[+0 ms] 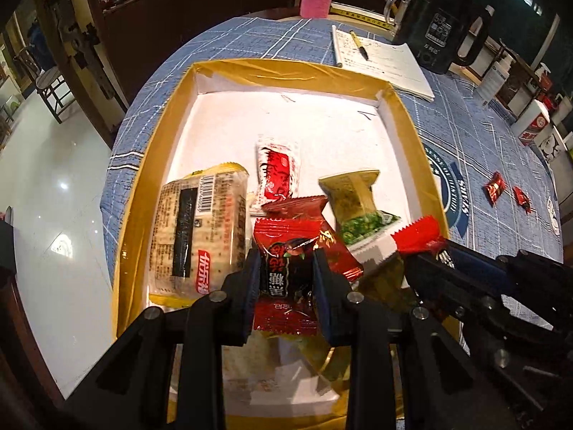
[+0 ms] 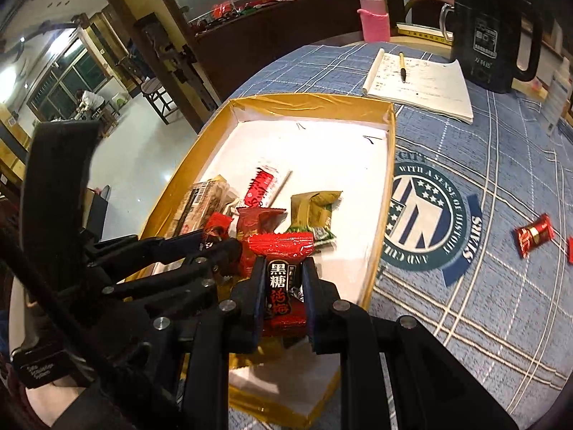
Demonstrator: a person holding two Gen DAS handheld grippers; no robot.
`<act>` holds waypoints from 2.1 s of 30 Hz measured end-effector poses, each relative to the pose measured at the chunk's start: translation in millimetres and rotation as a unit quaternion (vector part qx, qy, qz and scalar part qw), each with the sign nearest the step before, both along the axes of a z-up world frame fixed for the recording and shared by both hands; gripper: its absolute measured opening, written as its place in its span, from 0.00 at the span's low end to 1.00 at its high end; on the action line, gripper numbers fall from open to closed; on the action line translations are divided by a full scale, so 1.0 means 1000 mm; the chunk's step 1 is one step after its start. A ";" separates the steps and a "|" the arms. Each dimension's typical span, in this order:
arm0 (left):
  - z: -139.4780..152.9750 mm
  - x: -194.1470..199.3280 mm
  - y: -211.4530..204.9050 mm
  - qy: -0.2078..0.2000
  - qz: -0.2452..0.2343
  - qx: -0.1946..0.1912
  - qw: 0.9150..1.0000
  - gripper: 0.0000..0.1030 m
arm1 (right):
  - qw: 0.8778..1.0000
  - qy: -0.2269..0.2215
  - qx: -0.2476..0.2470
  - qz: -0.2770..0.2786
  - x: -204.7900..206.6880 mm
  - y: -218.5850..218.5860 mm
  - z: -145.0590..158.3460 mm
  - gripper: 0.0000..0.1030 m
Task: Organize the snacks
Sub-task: 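Carry both candies over the white tray and open both grippers, then move both grippers back toward the last red snacks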
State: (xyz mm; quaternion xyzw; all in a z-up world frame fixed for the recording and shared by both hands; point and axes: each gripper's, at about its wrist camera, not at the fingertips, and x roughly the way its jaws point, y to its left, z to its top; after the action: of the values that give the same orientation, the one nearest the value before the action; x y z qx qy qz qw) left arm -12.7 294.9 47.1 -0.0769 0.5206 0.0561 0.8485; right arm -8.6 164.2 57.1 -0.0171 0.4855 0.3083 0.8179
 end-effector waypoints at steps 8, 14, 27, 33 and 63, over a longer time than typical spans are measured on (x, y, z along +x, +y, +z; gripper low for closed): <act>-0.002 0.003 0.006 0.003 0.000 -0.007 1.000 0.32 | 1.000 0.010 -0.010 -0.010 0.012 0.008 -0.012 0.17; 0.004 0.002 0.008 0.005 0.004 -0.008 1.000 0.32 | 1.000 0.014 -0.005 -0.013 0.012 0.007 -0.011 0.19; 0.035 -0.018 -0.006 -0.011 0.034 0.062 0.997 0.66 | 0.999 0.003 0.032 -0.022 -0.001 -0.016 0.015 0.19; 0.048 -0.033 -0.042 -0.036 0.009 0.068 0.997 0.66 | 0.998 0.001 0.046 -0.042 -0.016 -0.054 0.022 0.20; 0.125 -0.092 -0.228 -0.119 -0.080 0.141 0.980 0.68 | 0.974 -0.033 0.074 -0.210 -0.083 -0.305 0.045 0.20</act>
State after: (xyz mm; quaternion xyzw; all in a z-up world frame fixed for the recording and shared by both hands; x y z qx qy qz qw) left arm -105.0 66.5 172.3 0.0790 0.4075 0.0511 0.9083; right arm -91.4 -141.0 101.8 0.1358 0.4265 0.1645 0.8790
